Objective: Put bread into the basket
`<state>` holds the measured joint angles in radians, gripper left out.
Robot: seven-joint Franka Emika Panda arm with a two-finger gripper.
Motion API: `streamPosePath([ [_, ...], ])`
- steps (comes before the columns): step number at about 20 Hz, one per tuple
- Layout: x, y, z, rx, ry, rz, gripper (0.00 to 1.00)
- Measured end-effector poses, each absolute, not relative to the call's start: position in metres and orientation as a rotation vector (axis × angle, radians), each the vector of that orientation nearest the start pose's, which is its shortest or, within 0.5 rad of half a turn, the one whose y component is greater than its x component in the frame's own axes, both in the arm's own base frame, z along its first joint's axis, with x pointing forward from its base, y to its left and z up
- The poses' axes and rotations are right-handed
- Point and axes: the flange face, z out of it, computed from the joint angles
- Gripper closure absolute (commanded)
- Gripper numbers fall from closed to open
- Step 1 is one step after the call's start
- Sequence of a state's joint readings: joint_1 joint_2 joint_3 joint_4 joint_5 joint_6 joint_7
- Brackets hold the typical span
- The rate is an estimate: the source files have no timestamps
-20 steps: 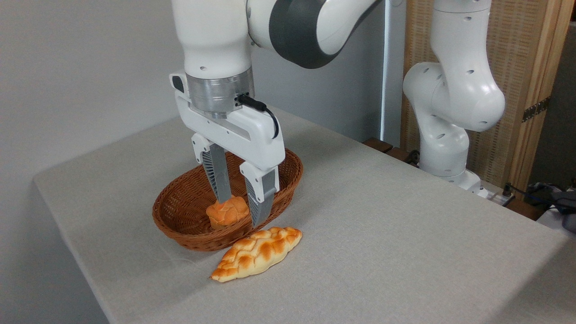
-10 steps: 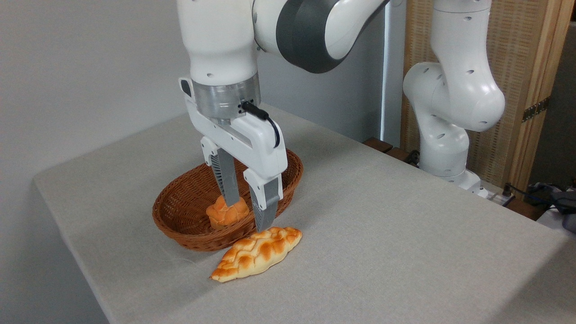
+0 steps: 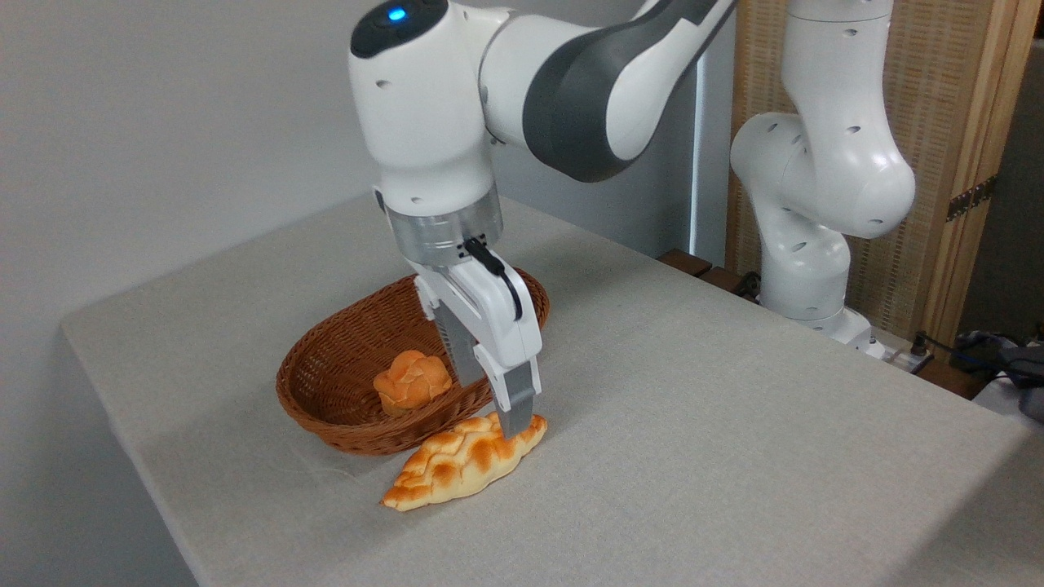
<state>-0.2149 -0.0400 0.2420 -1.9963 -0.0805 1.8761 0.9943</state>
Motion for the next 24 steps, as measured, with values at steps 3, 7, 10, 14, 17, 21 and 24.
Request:
streamPosePath([
  [3, 0.526, 0.011, 0.458, -2.827, 1.633, 0.047, 0.00],
  [7, 0.523, 0.015, 0.452, -2.719, 1.823, 0.041, 0.00],
  [10, 0.521, 0.018, 0.447, -2.665, 1.912, 0.044, 0.00],
  [14, 0.520, 0.021, 0.442, -2.566, 1.986, 0.062, 0.00],
  [17, 0.519, 0.020, 0.435, -2.518, 2.021, 0.064, 0.00],
  [21, 0.518, 0.016, 0.428, -2.492, 2.048, 0.064, 0.00],
  [24, 0.518, 0.009, 0.423, -2.444, 2.110, 0.070, 0.00],
])
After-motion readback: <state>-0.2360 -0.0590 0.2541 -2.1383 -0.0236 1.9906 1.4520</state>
